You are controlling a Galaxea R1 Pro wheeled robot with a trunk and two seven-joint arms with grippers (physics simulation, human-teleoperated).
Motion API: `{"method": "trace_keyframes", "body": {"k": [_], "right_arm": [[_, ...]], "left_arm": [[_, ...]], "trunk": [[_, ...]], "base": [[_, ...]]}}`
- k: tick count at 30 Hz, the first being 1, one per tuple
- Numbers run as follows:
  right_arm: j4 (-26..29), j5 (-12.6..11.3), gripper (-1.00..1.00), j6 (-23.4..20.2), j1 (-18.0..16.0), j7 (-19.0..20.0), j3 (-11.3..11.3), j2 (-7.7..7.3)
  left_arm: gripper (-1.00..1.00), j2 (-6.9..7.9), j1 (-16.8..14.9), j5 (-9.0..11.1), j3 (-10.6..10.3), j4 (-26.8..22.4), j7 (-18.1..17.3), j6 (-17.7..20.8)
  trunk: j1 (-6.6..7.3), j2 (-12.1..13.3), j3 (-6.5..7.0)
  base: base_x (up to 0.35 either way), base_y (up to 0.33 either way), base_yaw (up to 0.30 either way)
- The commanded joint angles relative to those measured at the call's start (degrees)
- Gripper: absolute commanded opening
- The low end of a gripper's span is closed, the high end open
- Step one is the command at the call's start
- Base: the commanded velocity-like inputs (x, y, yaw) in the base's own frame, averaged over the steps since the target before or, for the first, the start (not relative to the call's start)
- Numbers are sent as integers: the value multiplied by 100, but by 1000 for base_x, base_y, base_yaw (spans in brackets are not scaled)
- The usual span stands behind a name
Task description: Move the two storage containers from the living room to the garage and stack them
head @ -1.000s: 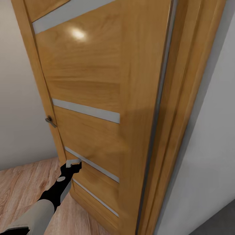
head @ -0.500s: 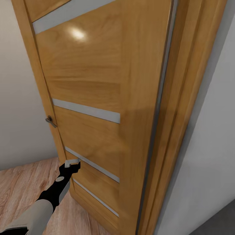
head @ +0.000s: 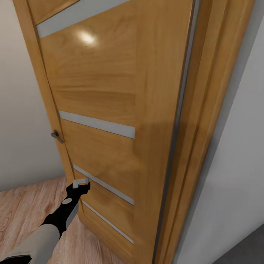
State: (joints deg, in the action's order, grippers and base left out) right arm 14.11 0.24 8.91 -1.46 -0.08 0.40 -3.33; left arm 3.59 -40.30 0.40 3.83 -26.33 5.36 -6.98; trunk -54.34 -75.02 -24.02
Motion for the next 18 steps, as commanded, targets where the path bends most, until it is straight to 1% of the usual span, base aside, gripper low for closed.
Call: {"method": "trace_keyframes", "body": {"k": [1,7,16,18], "right_arm": [[-5,2,100,23,-4,-1,4,-1],[-5,2,100,37,-4,-1,4,-1],[-5,2,100,40,-4,-1,4,-1],[-5,2,100,40,-4,-1,4,-1]], "left_arm": [[100,0,-4,4,3,5,9,-20],[100,2,-4,4,3,5,9,-22],[100,4,-4,4,3,5,9,-21],[100,49,-4,7,3,5,9,-22]], "trunk": [[0,-3,-6],[0,-3,-6],[0,-3,-6],[0,-3,-6]], "base": [[0,0,0],[-12,0,0],[-140,0,0],[-49,0,0]]}}
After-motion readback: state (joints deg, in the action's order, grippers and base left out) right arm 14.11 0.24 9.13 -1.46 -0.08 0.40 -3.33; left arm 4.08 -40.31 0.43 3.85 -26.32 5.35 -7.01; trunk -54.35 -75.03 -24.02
